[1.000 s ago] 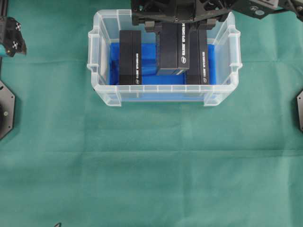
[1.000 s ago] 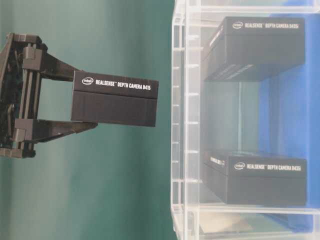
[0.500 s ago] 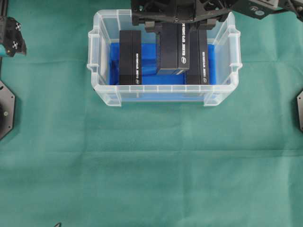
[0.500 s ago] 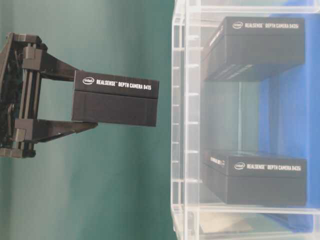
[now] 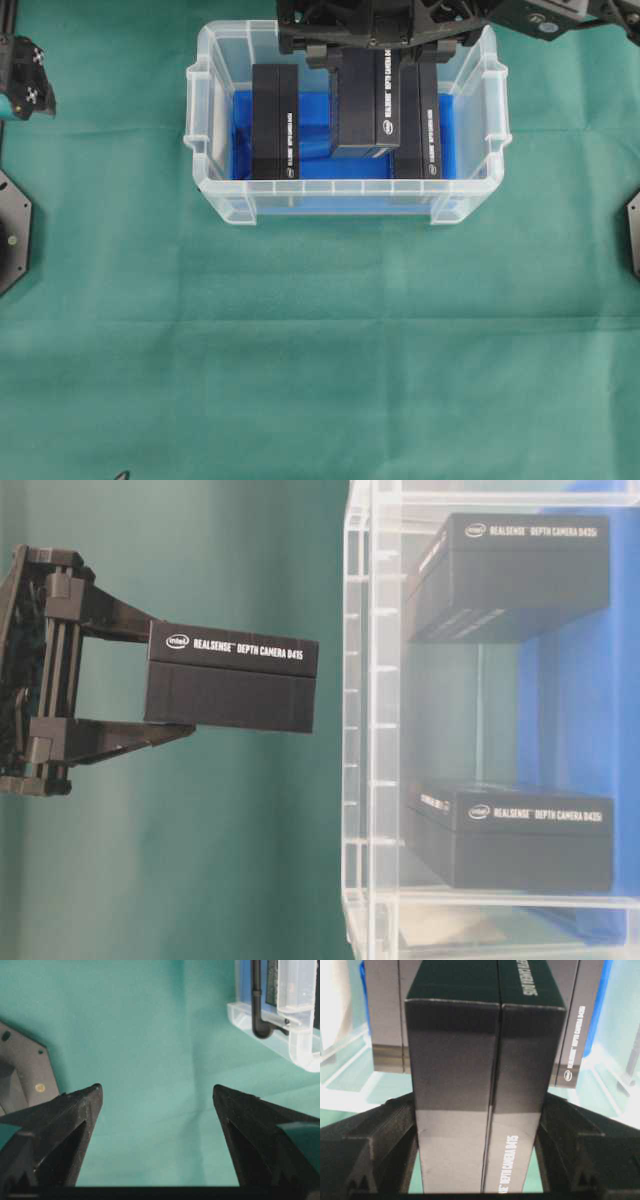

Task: Take out the box from the case.
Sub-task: 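Lift the middle box straight up out of the case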

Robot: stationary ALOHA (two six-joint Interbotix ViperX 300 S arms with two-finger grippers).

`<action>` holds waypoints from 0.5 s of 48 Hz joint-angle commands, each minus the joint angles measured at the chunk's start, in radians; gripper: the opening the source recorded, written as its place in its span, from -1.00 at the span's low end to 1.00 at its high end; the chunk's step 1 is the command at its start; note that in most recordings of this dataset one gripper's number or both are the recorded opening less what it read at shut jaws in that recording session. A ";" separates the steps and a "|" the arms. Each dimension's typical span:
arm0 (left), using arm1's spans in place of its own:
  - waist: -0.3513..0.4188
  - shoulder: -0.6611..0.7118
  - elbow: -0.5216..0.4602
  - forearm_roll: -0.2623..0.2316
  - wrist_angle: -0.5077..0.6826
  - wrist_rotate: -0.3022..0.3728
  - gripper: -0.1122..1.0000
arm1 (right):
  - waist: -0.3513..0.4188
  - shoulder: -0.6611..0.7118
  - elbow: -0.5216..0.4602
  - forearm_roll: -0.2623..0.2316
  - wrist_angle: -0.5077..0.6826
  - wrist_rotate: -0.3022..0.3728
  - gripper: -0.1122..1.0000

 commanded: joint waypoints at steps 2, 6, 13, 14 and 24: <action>0.003 0.000 -0.026 0.000 -0.005 0.000 0.87 | -0.002 -0.054 -0.028 -0.003 0.002 -0.002 0.38; 0.003 0.000 -0.026 0.000 -0.005 0.000 0.87 | -0.002 -0.055 -0.028 -0.003 0.002 -0.002 0.38; 0.003 -0.002 -0.026 0.000 -0.005 0.000 0.87 | -0.002 -0.054 -0.029 -0.005 0.002 -0.002 0.38; 0.003 -0.002 -0.026 0.000 -0.005 0.000 0.87 | -0.002 -0.054 -0.028 -0.005 0.000 -0.002 0.38; 0.003 -0.002 -0.026 0.000 -0.005 0.000 0.87 | -0.002 -0.054 -0.029 -0.011 0.002 -0.002 0.38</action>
